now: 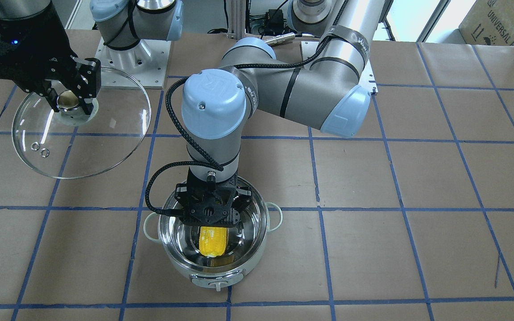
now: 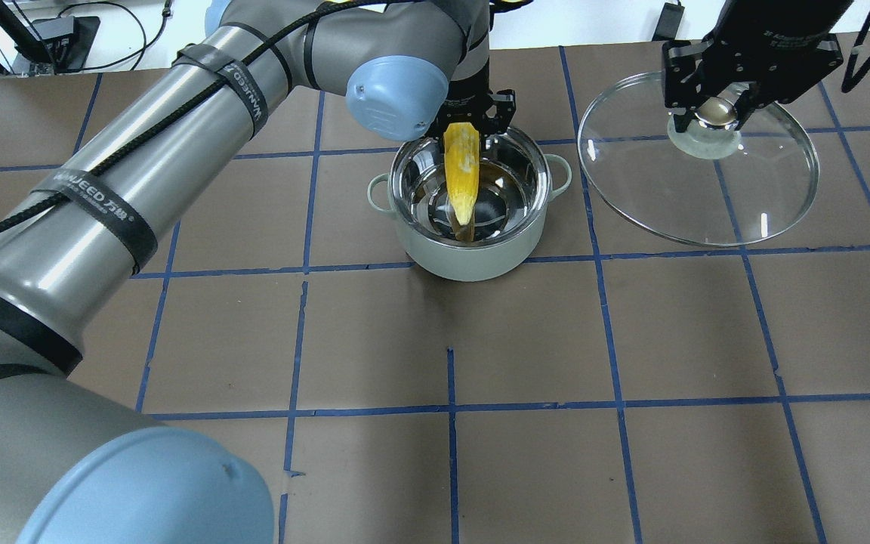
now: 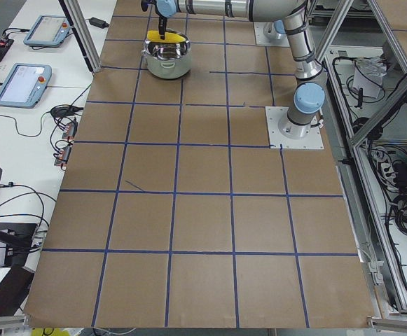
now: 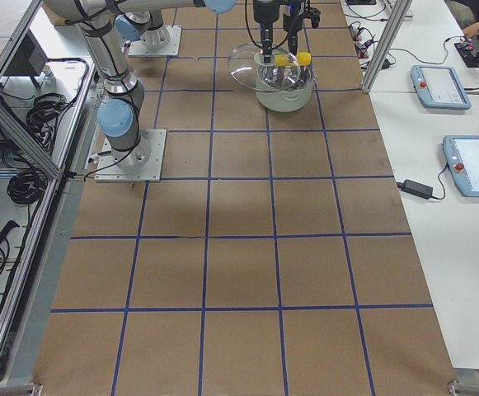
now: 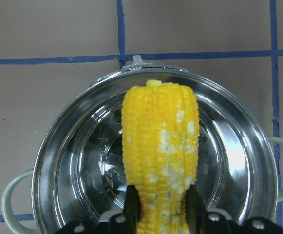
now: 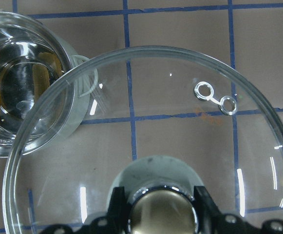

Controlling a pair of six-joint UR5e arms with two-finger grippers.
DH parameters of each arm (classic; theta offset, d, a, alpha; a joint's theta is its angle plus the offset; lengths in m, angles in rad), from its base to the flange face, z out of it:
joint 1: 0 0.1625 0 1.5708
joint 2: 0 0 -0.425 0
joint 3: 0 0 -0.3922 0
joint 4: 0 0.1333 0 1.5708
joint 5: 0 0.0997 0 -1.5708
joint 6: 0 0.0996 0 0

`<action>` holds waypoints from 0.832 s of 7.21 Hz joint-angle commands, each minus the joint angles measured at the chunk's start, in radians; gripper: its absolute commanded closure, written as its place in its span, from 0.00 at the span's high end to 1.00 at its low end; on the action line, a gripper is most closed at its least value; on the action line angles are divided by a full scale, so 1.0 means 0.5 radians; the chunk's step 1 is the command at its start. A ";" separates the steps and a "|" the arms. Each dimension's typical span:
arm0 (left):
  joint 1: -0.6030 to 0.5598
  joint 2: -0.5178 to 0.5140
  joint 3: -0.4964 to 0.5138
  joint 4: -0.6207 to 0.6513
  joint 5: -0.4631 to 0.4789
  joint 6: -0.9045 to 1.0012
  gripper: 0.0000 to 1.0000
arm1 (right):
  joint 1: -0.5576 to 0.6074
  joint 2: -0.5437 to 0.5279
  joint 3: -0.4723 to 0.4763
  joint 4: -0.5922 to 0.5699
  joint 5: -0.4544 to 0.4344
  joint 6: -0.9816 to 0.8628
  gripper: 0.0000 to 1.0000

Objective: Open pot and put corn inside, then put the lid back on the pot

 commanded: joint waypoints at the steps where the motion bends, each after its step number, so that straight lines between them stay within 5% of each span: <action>1: 0.077 0.014 -0.011 -0.005 0.005 0.097 1.00 | 0.000 -0.004 0.000 0.000 0.001 0.000 0.35; 4: 0.456 0.130 -0.038 -0.136 -0.010 0.722 1.00 | 0.030 0.012 -0.003 -0.028 0.010 0.058 0.35; 6: 0.729 0.302 -0.042 -0.501 -0.001 1.025 1.00 | 0.192 0.088 0.061 -0.226 -0.002 0.241 0.35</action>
